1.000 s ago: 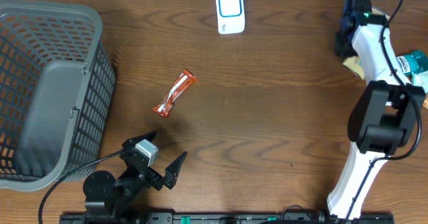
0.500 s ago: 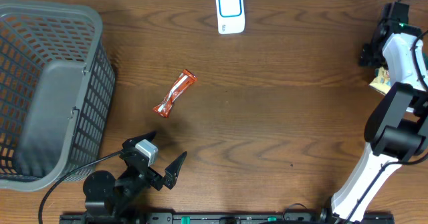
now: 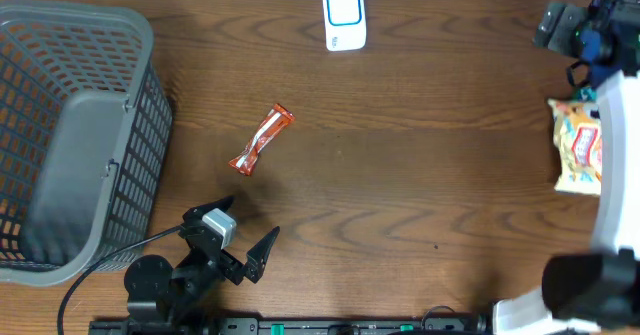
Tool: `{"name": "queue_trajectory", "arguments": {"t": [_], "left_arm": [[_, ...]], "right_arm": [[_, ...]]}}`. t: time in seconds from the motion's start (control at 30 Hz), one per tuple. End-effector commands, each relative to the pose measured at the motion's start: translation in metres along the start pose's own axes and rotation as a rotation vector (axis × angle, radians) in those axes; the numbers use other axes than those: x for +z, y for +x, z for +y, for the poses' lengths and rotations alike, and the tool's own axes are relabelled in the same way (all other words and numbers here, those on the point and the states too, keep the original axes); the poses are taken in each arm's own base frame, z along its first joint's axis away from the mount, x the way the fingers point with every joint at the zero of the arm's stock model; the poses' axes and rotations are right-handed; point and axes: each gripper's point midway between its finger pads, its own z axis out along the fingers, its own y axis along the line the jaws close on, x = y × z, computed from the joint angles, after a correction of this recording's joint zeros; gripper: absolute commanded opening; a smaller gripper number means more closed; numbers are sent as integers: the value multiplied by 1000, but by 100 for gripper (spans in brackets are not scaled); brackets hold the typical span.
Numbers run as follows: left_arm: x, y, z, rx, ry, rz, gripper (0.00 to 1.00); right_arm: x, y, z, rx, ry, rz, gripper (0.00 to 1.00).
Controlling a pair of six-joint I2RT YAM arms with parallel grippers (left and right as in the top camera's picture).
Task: Scan the item barcode
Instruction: 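Carry the snack bag to the far right and release it, then swing the right gripper left toward the red packet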
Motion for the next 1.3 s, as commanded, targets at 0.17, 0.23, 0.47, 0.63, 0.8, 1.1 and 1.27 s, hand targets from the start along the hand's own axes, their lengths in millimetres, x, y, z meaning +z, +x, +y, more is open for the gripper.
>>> {"name": "queue_trajectory", "arguments": {"t": [0.17, 0.23, 0.47, 0.63, 0.8, 1.1, 1.27], "left_arm": [[0, 0, -1, 21, 2, -4, 98], [0, 0, -1, 21, 2, -4, 98], [0, 0, -1, 21, 2, -4, 98], [0, 0, -1, 21, 2, -4, 98], [0, 0, -1, 21, 2, -4, 98], [0, 0, -1, 20, 2, -4, 98], [0, 0, -1, 21, 2, -4, 98]], "right_arm": [[-121, -17, 53, 12, -301, -163, 99], [-140, -14, 61, -5, -334, -180, 99], [-177, 7, 99, -49, -455, -167, 99], [-182, 29, 134, -124, -527, -111, 99], [-166, 54, 174, -199, -569, -22, 99], [-108, 149, 280, -329, -811, 355, 99], [-89, 211, 350, -344, -1050, 565, 99]]}}
